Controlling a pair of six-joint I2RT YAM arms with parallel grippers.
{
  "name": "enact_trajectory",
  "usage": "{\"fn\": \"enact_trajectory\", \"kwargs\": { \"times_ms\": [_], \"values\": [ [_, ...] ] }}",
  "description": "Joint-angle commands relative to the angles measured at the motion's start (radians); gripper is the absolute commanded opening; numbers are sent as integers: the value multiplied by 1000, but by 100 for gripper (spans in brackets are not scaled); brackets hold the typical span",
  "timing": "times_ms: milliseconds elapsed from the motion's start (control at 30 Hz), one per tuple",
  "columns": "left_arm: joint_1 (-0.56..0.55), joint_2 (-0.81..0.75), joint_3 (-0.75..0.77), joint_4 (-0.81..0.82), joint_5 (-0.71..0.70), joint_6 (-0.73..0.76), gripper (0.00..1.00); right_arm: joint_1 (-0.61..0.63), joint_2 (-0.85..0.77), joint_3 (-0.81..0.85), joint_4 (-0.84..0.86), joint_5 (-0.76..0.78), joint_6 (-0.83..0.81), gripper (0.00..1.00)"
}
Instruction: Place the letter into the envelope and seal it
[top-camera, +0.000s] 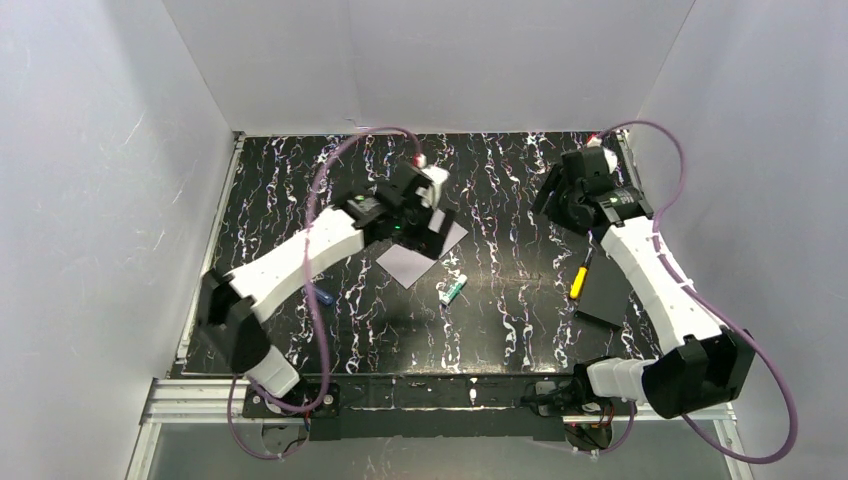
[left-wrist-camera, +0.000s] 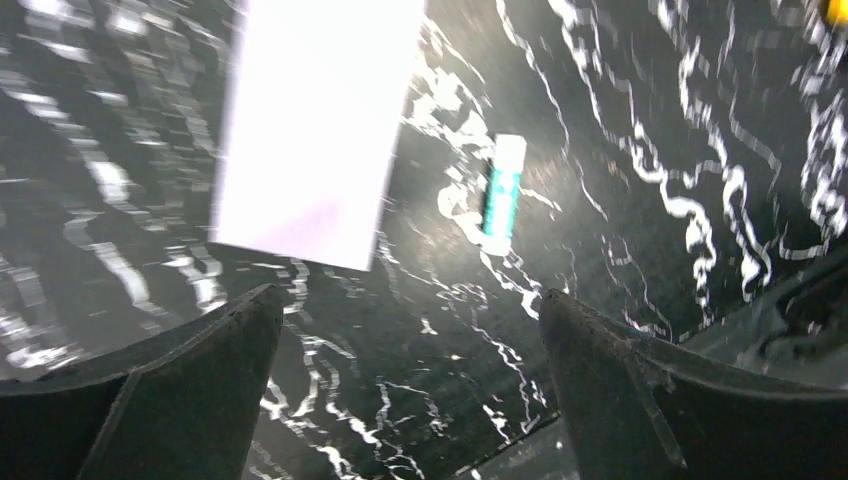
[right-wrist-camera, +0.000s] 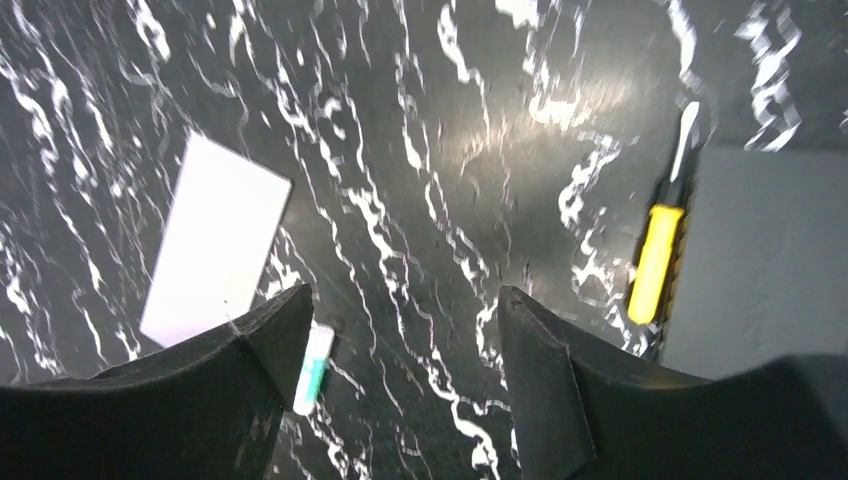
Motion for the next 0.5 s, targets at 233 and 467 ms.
{"fn": "enact_trajectory", "kwargs": {
  "times_ms": [233, 467],
  "values": [
    [46, -537, 74, -25, -775, 176, 98, -4, -132, 330, -38, 462, -223, 99],
    [45, -757, 83, -127, -867, 153, 98, -4, -119, 454, -93, 527, -262, 99]
  ]
}}
